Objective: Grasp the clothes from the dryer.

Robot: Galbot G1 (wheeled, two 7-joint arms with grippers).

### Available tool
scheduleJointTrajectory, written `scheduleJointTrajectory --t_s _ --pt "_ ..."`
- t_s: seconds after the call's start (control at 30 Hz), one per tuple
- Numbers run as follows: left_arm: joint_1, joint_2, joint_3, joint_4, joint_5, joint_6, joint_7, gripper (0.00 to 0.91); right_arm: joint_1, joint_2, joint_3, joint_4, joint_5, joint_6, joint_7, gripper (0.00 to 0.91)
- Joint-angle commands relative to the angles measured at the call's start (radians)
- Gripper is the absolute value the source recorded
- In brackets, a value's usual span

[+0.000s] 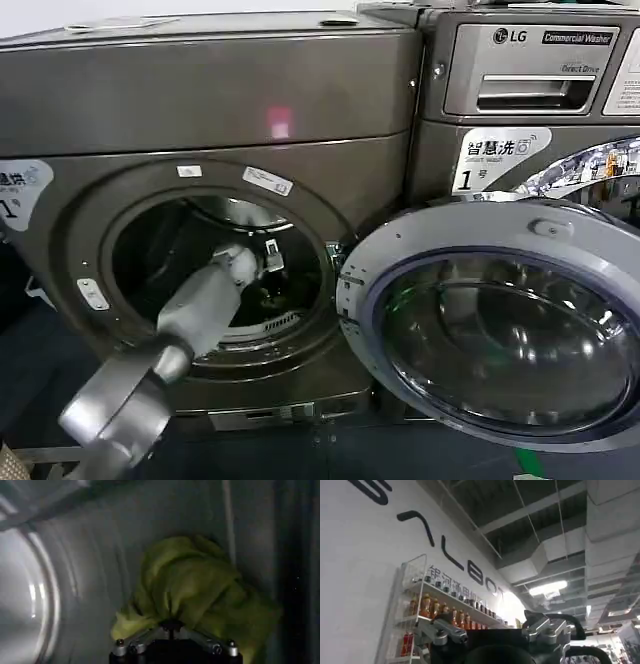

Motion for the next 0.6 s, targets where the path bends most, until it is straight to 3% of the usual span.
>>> scheduleJointTrajectory --t_s 0.03,0.37,0.6 --pt "0.115 0.018 -0.273 -0.158 -0.189 0.027 -0.154 0.0 0.001 0.002 -0.002 0.004 0.0 0.002 0.001 0.907" --pt "0.272 -0.008 -0.513 -0.407 -0.346 0.012 -0.401 0.0 0.004 0.003 -0.009 0.006 -0.004 0.011 0.002 0.907" --pt "0.361 -0.023 -0.563 -0.498 -0.584 -0.156 -0.552 0.0 0.015 0.009 -0.025 0.004 -0.01 0.018 0.001 0.907"
